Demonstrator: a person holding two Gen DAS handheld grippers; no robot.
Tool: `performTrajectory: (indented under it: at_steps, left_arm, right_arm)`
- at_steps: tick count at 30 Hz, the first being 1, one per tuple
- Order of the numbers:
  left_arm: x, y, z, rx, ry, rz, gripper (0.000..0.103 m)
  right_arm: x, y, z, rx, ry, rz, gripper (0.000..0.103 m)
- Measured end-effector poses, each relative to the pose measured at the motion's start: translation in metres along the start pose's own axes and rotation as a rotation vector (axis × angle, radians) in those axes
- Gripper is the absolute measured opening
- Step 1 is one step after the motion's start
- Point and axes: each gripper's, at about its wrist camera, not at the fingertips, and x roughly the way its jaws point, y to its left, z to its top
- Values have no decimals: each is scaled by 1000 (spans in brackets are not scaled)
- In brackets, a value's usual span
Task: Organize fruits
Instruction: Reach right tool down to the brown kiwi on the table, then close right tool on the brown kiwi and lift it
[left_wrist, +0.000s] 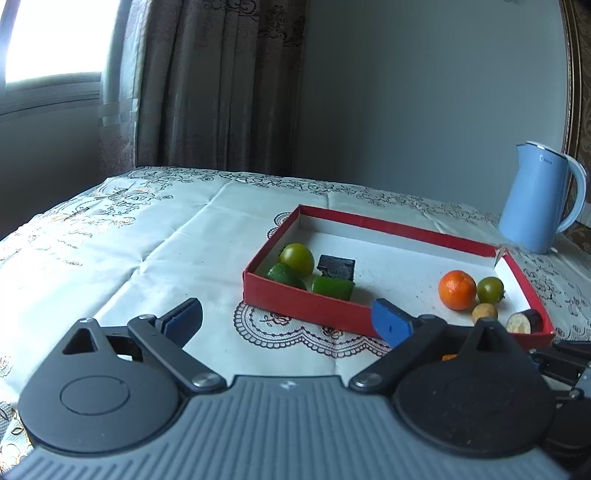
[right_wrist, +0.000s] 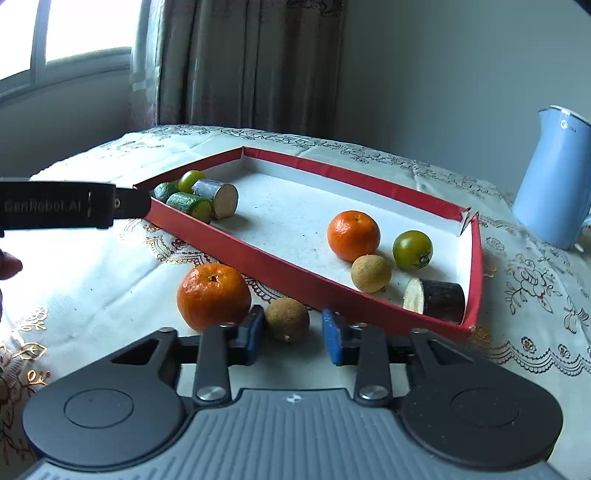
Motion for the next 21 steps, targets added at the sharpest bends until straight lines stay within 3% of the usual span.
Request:
performTrajectory:
  at_steps: [21]
  left_arm:
    - [3,-9,-5,55,18,15,101]
  right_arm:
    - [-30,-20,-16,50,-55,11,22]
